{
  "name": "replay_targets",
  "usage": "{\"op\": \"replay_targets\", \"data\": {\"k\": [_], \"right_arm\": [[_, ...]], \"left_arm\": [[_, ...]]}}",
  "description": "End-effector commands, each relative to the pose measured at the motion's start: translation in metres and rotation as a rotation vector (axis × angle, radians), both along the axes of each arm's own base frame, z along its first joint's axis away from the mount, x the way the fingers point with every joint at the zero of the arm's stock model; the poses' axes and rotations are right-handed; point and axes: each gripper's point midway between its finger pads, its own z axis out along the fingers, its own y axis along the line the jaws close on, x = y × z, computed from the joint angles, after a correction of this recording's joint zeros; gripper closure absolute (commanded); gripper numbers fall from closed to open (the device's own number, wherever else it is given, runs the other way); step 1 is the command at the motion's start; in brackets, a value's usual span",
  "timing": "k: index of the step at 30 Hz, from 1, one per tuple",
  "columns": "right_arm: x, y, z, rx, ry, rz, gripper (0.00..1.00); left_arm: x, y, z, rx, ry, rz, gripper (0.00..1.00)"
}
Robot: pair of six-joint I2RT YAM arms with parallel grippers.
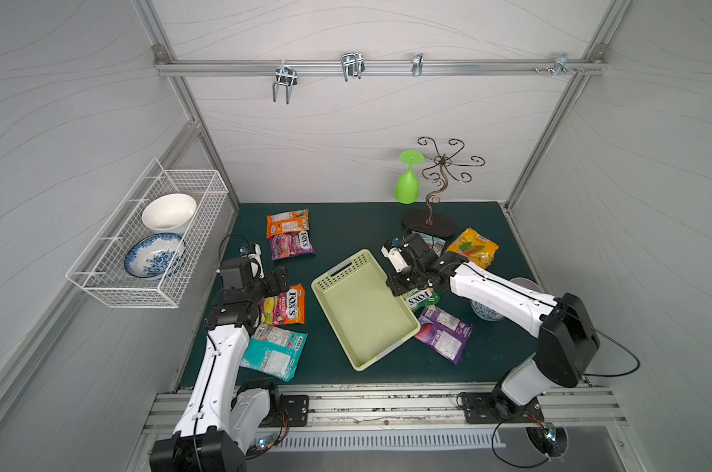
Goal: Put the candies in the basket
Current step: Pick up the basket from the center of the board, then place the basket at the center of the board.
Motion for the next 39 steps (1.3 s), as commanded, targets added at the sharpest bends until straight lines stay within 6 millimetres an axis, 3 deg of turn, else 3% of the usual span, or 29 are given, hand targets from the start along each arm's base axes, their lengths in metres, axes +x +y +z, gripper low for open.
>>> {"op": "replay_targets", "data": {"k": [1, 9, 14, 18, 24, 33, 39], "right_arm": [[0.004, 0.009, 0.017, 0.11, 0.028, -0.081, 1.0], [0.042, 0.02, 0.014, 0.173, 0.064, -0.272, 1.0], [0.067, 0.029, 0.0, 0.206, 0.094, -0.372, 1.0], [0.08, 0.035, -0.023, 0.191, 0.116, -0.425, 1.0], [0.085, 0.019, -0.05, 0.159, 0.134, -0.489, 1.0], [0.082, -0.035, -0.058, 0.105, 0.124, -0.554, 1.0], [0.079, -0.056, -0.06, 0.088, 0.127, -0.552, 1.0]], "left_arm": [[0.007, 0.004, 0.024, 0.019, -0.093, 0.013, 0.01], [0.007, 0.005, 0.028, 0.028, -0.099, 0.018, 0.01], [0.006, 0.005, 0.03, 0.049, -0.093, 0.028, 0.01], [0.006, 0.005, 0.031, 0.046, -0.094, 0.024, 0.01], [0.006, 0.004, 0.03, 0.053, -0.098, 0.018, 0.01], [0.007, 0.004, 0.03, 0.037, -0.093, 0.023, 0.01], [0.007, 0.003, 0.031, 0.032, -0.096, 0.018, 0.01]]}}
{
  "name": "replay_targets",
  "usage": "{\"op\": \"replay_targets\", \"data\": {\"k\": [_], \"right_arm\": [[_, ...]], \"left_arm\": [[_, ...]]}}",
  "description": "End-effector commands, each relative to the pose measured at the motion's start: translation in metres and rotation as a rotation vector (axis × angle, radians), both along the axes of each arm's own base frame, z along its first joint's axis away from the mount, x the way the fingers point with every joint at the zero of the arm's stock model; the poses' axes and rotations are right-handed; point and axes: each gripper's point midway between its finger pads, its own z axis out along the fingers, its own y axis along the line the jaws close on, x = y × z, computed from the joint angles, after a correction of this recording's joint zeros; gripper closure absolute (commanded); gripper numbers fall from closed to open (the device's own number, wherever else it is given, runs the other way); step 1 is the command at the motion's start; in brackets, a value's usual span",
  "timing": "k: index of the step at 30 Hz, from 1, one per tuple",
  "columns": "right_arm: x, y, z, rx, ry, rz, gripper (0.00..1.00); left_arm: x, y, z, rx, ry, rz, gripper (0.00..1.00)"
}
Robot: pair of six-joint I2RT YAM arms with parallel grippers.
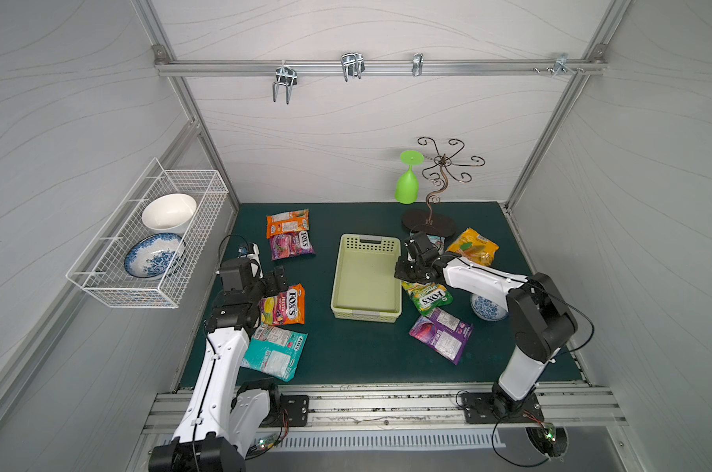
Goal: Put the candies in the basket
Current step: Place the basket at the center of the board.
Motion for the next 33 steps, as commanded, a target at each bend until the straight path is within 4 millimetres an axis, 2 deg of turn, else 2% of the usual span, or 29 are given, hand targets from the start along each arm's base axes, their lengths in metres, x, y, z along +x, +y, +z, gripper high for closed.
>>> {"op": "replay_targets", "data": {"k": [1, 4, 9, 12, 15, 20, 29, 33], "right_arm": [[0.0, -0.017, 0.006, -0.034, 0.002, -0.002, 1.0], [-0.002, -0.013, 0.008, -0.011, -0.003, 0.018, 1.0], [-0.008, 0.017, 0.012, 0.035, 0.038, 0.112, 1.0], [-0.014, 0.033, 0.008, 0.037, 0.035, 0.144, 1.0], [-0.015, 0.042, 0.008, 0.039, 0.064, 0.161, 1.0], [-0.015, 0.04, 0.004, 0.023, 0.056, 0.147, 1.0], [-0.016, 0.021, 0.01, 0.012, 0.039, 0.064, 1.0], [-0.021, 0.023, 0.008, 0.032, 0.031, 0.04, 1.0]], "left_arm": [[0.008, 0.002, 0.026, 0.007, -0.077, 0.005, 0.01], [0.008, 0.002, 0.024, 0.012, -0.082, 0.003, 0.01], [0.008, 0.002, 0.025, 0.006, -0.078, 0.005, 0.01], [0.008, 0.0, 0.024, 0.009, -0.087, -0.011, 0.01], [0.008, 0.001, 0.025, 0.006, -0.079, -0.003, 0.01], [0.008, -0.004, 0.023, 0.005, -0.085, -0.027, 0.01], [0.009, -0.002, 0.022, 0.001, -0.076, -0.016, 0.01], [0.009, -0.004, 0.021, 0.004, -0.083, -0.028, 0.01]]}}
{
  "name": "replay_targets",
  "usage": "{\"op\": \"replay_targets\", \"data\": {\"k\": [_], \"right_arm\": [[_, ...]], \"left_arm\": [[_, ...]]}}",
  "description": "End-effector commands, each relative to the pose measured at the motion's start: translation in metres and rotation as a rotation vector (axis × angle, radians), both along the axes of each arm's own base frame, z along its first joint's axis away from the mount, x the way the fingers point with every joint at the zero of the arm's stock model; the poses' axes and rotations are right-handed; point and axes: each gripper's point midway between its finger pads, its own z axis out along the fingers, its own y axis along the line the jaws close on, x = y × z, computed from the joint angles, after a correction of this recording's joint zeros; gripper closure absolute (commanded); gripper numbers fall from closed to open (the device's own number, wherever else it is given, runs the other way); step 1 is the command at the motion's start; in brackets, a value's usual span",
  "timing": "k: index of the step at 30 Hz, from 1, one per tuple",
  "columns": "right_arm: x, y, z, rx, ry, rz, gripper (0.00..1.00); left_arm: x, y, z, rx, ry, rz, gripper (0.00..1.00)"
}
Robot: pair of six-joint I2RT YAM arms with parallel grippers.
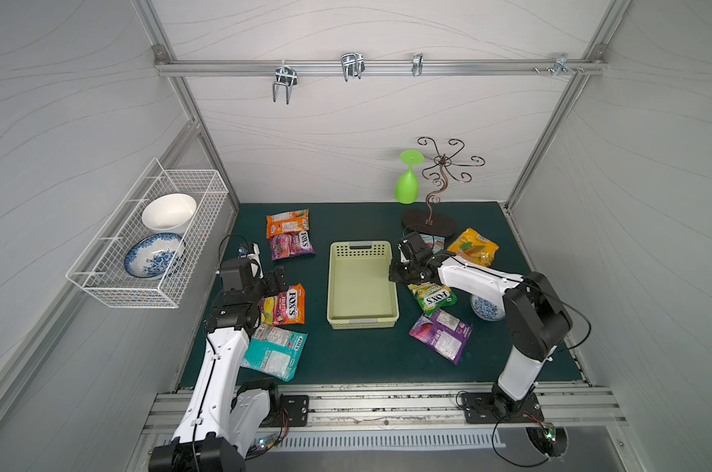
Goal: Put the candies in the basket
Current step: Place the basket at the center of the board.
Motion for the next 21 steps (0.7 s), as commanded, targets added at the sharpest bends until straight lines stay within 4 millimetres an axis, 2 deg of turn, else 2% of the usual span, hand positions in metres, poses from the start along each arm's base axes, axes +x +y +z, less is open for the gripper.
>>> {"op": "replay_targets", "data": {"k": [1, 4, 8, 14, 21], "right_arm": [[-0.003, -0.004, 0.004, 0.012, -0.001, -0.046, 1.0], [-0.002, -0.003, 0.005, 0.011, 0.012, -0.048, 0.99], [-0.004, -0.001, 0.0, 0.016, 0.011, -0.039, 0.79], [0.0, -0.012, 0.021, 0.005, -0.028, -0.038, 0.65], [-0.012, -0.033, 0.043, -0.039, -0.082, -0.017, 0.52]], "left_arm": [[0.008, -0.003, 0.021, 0.005, -0.079, -0.023, 0.01], [0.008, 0.001, 0.024, 0.008, -0.073, 0.002, 0.01], [0.008, -0.002, 0.021, 0.009, -0.082, -0.023, 0.01], [0.009, -0.001, 0.021, 0.014, -0.076, -0.013, 0.01], [0.01, 0.001, 0.023, 0.026, -0.067, -0.012, 0.02]]}}
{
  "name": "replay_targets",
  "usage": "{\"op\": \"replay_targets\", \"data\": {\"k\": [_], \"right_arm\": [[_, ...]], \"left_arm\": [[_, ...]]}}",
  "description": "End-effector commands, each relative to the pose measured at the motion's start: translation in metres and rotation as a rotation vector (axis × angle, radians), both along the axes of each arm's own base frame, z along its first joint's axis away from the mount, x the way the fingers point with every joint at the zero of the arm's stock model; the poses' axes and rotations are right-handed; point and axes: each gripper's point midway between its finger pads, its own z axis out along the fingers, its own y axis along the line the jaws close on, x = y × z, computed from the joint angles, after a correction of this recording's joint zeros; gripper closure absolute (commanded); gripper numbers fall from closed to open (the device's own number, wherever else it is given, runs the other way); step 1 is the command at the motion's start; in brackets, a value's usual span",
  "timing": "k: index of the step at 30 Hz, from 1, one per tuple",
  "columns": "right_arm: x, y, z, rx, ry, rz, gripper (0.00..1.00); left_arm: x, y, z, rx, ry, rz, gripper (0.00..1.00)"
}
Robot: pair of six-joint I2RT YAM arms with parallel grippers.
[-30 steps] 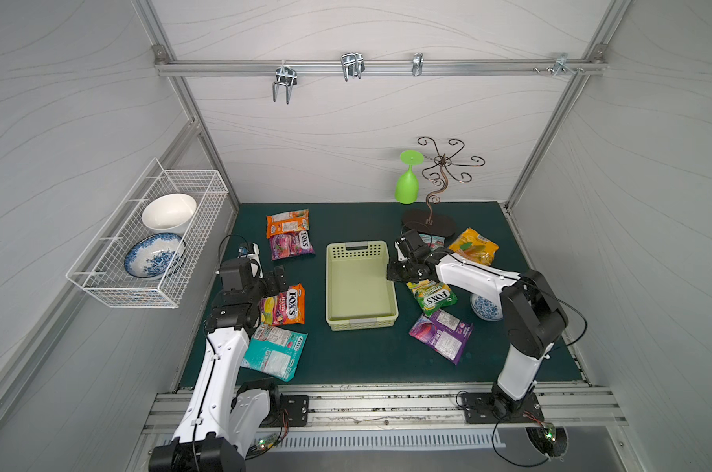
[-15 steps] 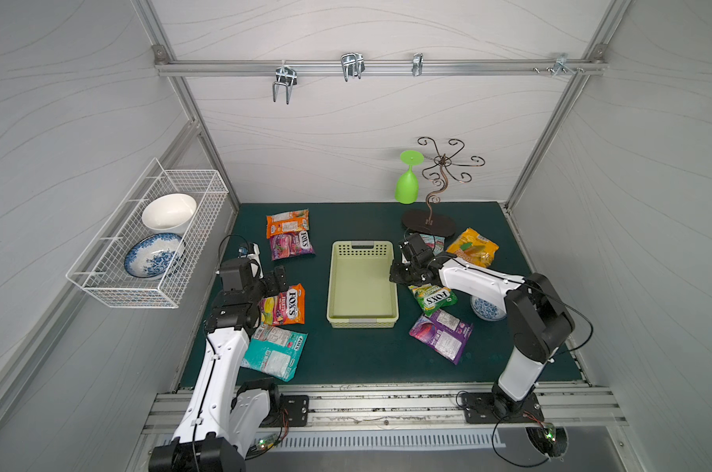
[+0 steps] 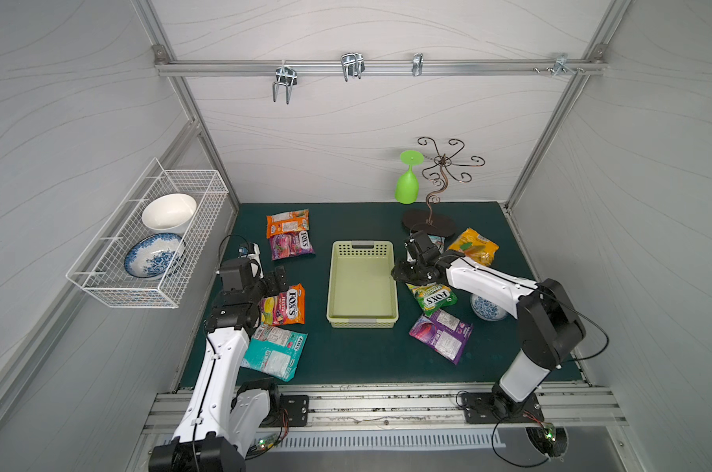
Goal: Put the candies in the basket
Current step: Place the basket at the center of the board, then pick up the candy at the center of the board.
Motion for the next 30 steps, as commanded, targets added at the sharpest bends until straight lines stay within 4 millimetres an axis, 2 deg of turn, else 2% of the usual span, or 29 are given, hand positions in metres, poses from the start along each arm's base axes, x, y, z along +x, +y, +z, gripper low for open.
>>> {"op": "replay_targets", "data": {"k": [1, 9, 14, 20, 27, 30], "right_arm": [[-0.008, -0.017, 0.019, -0.033, -0.052, 0.007, 0.5], [-0.021, -0.053, 0.037, -0.112, -0.119, 0.008, 0.33], [-0.031, -0.082, 0.029, -0.159, -0.099, -0.024, 0.27], [-0.036, -0.101, 0.023, -0.285, -0.106, 0.031, 0.25], [-0.033, -0.091, -0.003, -0.371, -0.039, 0.135, 0.27], [-0.03, -0.079, -0.015, -0.404, -0.043, 0.197, 0.28]], "left_arm": [[0.01, 0.001, 0.024, 0.027, -0.071, -0.01, 0.02], [0.011, -0.003, 0.019, 0.009, -0.061, -0.033, 0.02], [0.011, -0.002, 0.02, 0.012, -0.057, -0.021, 0.02], [0.012, 0.0, 0.027, 0.019, -0.056, -0.016, 0.02], [0.011, -0.002, 0.027, 0.024, -0.061, -0.028, 0.02], [0.01, -0.006, 0.025, 0.031, -0.068, -0.05, 0.02]]}}
